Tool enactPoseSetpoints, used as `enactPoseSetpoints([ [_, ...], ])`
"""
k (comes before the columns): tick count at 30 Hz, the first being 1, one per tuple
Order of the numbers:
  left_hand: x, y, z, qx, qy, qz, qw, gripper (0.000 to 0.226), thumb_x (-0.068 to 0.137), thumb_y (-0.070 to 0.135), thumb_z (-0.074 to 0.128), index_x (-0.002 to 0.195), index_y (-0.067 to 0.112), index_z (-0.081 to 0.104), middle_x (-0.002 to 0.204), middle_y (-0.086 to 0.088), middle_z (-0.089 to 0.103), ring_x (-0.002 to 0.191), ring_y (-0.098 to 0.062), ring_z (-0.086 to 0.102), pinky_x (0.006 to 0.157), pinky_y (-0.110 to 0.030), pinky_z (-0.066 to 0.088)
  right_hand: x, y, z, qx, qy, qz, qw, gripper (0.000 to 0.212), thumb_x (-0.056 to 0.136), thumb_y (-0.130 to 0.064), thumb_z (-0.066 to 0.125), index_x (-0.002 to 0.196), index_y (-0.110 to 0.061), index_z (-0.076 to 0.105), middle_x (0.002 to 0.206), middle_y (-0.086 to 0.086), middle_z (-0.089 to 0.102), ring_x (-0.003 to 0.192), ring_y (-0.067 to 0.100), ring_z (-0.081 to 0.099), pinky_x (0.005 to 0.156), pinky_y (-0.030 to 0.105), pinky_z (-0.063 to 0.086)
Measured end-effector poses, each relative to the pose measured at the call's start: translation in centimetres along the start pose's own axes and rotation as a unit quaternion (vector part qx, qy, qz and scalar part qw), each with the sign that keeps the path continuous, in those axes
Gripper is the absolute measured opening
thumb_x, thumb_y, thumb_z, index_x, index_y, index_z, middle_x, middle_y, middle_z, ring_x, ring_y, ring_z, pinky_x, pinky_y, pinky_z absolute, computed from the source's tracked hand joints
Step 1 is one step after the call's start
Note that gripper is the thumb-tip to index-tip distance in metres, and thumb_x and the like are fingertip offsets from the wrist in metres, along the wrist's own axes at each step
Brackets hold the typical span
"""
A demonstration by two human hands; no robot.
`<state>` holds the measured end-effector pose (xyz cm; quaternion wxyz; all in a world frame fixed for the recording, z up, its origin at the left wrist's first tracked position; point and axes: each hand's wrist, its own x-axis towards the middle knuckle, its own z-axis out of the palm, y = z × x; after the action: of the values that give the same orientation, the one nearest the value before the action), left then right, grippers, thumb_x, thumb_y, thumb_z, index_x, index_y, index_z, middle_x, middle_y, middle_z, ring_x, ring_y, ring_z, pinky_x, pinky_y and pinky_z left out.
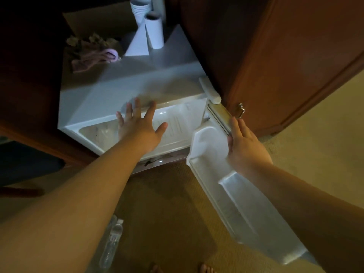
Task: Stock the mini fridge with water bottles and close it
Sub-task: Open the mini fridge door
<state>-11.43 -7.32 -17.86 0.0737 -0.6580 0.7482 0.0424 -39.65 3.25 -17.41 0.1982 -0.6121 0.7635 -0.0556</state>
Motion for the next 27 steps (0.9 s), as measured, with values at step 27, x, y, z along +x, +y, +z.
enactPoseSetpoints([
  [27, -0.7, 0.3, -0.5, -0.036, -0.009, -0.015, 0.999, 0.092, 0.089, 0.081, 0.035, 0.159, 0.045, -0.013, 0.17, -0.005, -0.023, 0.157, -0.033, -0.016, 0.116, -0.076, 0.01, 2.3, 3.2, -2.5, -0.164, -0.059, 0.04, 0.984, 0.086, 0.092, -0.083, 0.01, 0.153, -0.041, -0.032, 0.166, 0.008, -0.033, 0.152, 0.033, -0.028, 0.124, 0.058, -0.008],
])
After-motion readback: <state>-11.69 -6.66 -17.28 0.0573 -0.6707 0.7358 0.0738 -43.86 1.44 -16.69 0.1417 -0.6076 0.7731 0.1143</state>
